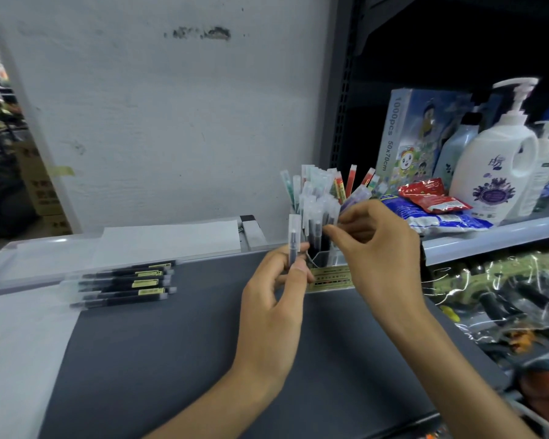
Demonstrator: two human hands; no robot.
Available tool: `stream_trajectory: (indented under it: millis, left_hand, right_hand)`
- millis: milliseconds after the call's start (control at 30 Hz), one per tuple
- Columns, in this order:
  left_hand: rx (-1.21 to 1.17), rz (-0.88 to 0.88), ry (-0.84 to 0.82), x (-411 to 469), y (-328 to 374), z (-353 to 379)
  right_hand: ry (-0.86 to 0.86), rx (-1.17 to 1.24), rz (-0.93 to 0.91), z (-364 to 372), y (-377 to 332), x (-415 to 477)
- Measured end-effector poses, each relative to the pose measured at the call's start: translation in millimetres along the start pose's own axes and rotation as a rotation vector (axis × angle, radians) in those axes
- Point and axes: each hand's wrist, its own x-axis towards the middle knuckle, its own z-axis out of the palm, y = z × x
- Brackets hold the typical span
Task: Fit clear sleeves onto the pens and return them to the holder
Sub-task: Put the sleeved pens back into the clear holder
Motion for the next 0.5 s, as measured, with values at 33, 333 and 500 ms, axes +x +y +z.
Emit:
stream_trajectory:
  millis: [33, 333, 500]
  left_hand:
    - [0.004, -0.002, -0.001, -0.1, 0.3, 0.1]
    - [0.026, -0.002, 0.004, -0.2, -0.6, 0.6]
    - [0.023, -0.002, 0.008, -0.6, 0.2, 0.7]
  right_hand:
    - [0.006, -0.024, -0.006, -0.3, 0.5, 0.0]
    - [-0.058, -0.138, -0.017, -1.1, 0.4, -0.9]
    - [-0.015, -0.094, -0.024, 1.7, 2.3, -3.1]
